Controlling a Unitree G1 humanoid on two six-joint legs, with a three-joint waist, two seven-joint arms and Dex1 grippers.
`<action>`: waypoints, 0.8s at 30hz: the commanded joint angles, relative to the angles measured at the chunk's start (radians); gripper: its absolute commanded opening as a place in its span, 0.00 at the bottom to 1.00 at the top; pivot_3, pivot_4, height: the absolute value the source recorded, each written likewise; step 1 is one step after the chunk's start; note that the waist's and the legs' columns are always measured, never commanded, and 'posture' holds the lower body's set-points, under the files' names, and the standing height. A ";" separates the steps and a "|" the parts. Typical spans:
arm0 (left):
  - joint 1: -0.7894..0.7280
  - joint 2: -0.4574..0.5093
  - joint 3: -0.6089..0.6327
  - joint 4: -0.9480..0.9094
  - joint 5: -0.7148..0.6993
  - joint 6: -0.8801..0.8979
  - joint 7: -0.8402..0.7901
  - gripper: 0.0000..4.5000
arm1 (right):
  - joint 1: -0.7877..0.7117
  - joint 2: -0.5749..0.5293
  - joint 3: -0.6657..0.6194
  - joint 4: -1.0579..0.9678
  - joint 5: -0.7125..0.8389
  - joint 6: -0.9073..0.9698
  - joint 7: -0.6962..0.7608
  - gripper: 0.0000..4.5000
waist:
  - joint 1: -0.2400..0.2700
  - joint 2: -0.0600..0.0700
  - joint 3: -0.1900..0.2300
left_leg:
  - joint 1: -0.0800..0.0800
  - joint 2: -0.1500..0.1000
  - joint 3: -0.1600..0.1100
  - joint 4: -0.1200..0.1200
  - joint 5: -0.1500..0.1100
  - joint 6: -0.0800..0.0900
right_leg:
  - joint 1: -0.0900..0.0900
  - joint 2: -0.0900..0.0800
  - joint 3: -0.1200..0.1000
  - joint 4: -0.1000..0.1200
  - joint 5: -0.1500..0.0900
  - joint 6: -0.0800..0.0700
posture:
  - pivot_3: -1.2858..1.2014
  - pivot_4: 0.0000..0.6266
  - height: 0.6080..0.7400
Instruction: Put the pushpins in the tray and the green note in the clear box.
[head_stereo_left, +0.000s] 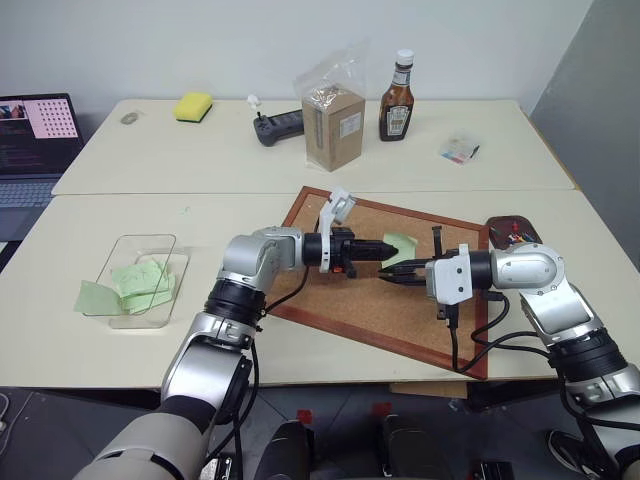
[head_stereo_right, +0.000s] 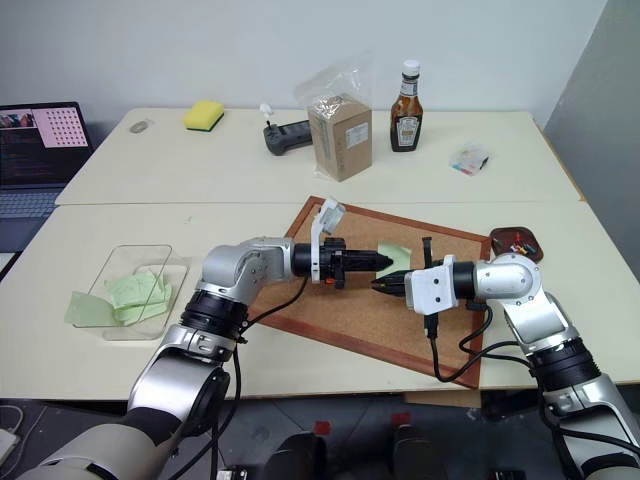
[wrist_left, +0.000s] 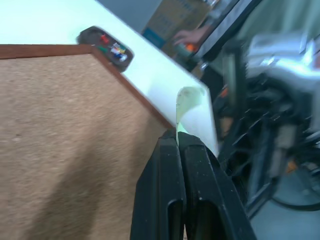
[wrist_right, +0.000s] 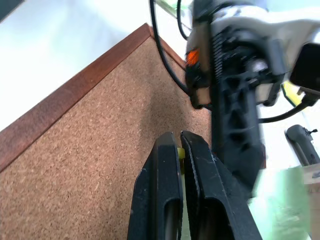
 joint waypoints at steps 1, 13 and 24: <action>-0.004 0.001 -0.008 0.011 0.026 -0.062 -0.004 0.00 | -0.018 -0.004 -0.029 -0.074 0.047 0.040 0.001 0.00 | 0.000 0.000 0.000 | 0.000 0.000 0.000 0.000 0.000 0.000 | 0.000 0.000 0.000 0.000 0.000 0.000 | 0.52 0.24 1.00; -0.023 -0.026 0.013 0.067 0.054 -0.146 0.015 0.00 | 0.036 -0.024 -0.109 -0.226 0.171 0.297 -0.054 0.00 | 0.002 0.000 0.000 | -0.002 -0.001 -0.006 0.001 0.000 0.001 | 0.000 0.000 -0.001 0.000 0.000 0.000 | 0.52 0.24 1.00; 0.072 -0.034 -0.032 -0.233 0.190 -0.458 0.182 0.00 | 0.094 -0.001 -0.460 -0.108 0.223 0.834 -0.508 0.00 | 0.007 0.000 0.000 | -0.003 -0.001 -0.008 0.001 0.000 0.000 | -0.001 -0.002 -0.001 0.000 0.000 0.000 | 0.52 0.24 1.00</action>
